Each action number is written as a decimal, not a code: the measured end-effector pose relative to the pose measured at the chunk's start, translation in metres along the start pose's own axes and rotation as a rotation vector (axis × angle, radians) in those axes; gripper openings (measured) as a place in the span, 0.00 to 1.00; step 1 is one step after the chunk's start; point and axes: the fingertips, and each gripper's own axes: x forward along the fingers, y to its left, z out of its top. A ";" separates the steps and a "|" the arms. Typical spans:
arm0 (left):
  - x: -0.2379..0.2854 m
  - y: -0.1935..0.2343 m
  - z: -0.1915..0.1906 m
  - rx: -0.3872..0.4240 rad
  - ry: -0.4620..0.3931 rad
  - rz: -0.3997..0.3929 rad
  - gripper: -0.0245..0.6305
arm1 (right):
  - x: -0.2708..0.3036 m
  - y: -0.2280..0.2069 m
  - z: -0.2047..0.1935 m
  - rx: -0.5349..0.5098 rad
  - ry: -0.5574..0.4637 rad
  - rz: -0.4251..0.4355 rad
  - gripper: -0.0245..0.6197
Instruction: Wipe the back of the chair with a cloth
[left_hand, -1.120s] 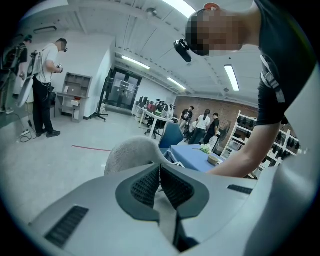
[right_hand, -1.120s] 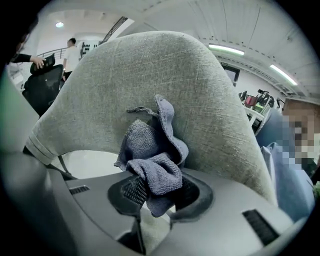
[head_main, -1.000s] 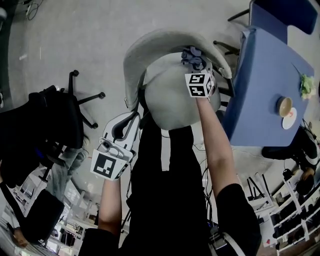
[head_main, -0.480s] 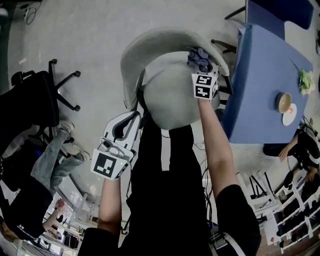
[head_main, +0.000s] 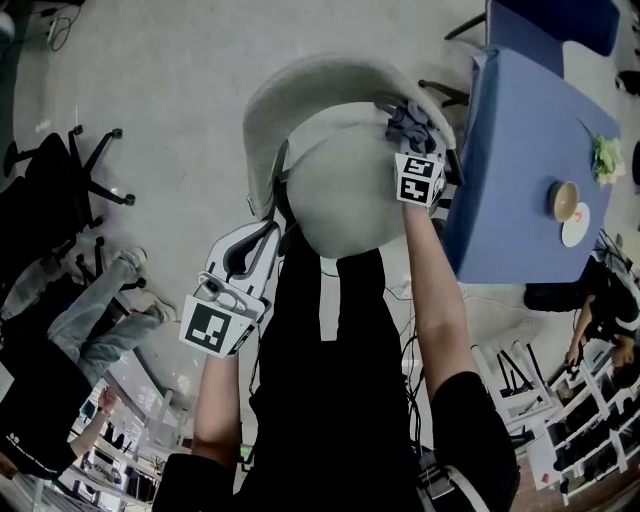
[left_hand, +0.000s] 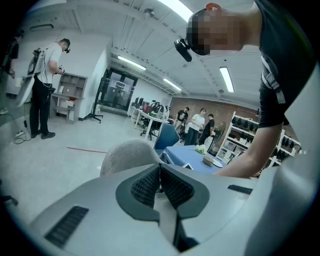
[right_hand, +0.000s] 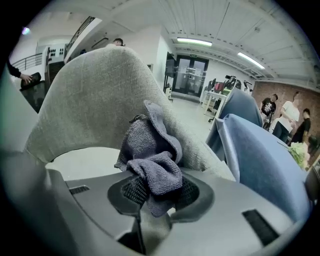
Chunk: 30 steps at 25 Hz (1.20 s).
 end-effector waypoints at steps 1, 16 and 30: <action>-0.002 0.001 0.002 -0.001 -0.004 0.000 0.08 | -0.002 -0.001 -0.002 0.008 0.007 -0.010 0.23; -0.040 -0.002 0.042 0.000 -0.085 -0.014 0.08 | -0.070 -0.007 -0.014 -0.020 0.080 -0.037 0.23; -0.104 -0.011 0.061 0.083 -0.070 0.010 0.08 | -0.169 0.061 0.043 -0.020 -0.014 0.161 0.22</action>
